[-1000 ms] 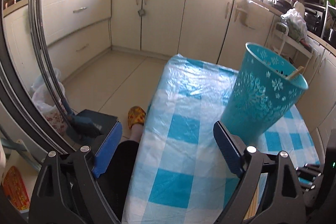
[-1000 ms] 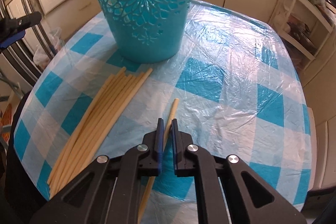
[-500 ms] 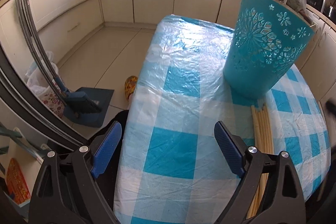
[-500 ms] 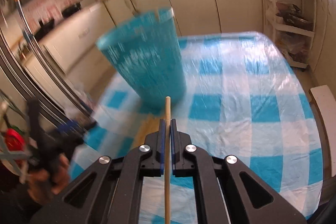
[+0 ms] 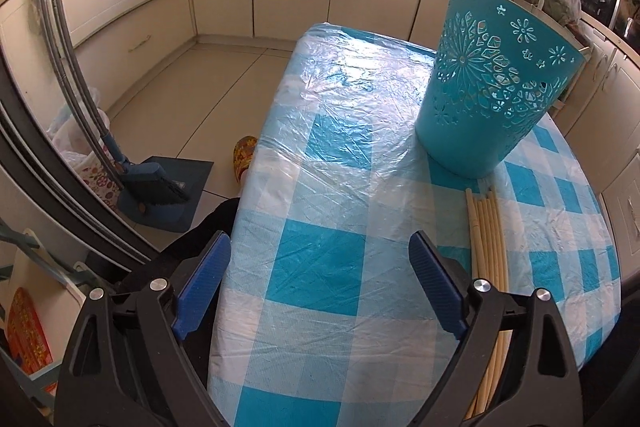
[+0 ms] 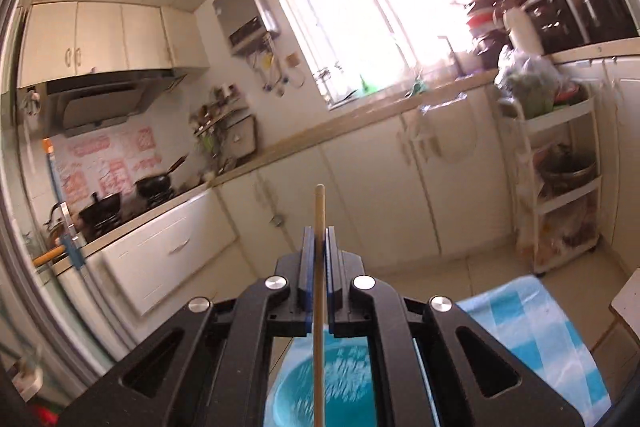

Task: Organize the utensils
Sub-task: 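Raise the chopstick over the teal basket and open the right gripper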

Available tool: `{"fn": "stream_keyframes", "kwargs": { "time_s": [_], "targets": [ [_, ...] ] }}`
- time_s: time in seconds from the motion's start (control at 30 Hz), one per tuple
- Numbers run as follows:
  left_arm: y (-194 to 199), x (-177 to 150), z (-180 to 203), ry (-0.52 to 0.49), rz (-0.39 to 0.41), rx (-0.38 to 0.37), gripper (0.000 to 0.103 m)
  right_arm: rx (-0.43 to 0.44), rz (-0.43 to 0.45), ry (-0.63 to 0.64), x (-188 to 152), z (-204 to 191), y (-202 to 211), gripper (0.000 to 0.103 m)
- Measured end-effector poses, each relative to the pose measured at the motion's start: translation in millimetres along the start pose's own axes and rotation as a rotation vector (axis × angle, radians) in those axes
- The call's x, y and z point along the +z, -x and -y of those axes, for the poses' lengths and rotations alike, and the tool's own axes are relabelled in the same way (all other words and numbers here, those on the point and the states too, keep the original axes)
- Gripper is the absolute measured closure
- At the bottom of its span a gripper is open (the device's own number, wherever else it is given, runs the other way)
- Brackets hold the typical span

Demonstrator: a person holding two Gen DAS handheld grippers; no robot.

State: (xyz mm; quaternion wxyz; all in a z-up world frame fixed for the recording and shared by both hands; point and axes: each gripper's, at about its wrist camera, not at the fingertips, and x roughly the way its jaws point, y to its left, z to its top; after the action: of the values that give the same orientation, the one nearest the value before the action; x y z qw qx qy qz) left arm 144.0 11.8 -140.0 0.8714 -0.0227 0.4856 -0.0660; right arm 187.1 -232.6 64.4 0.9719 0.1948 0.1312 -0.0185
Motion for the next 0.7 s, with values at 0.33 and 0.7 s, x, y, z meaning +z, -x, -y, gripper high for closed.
{"fn": "stream_keyframes", "kwargs": {
  "time_s": [0.33,0.7],
  "targets": [
    [-1,-3,-10,0.042,-0.011,-0.007,0.016,-0.109,-0.02,0.038,-40,13,-20,0.097],
    [6,-3,-12,0.057,-0.001,-0.007,0.016,-0.076,-0.05,0.102,-58,8,50,0.068]
  ]
}}
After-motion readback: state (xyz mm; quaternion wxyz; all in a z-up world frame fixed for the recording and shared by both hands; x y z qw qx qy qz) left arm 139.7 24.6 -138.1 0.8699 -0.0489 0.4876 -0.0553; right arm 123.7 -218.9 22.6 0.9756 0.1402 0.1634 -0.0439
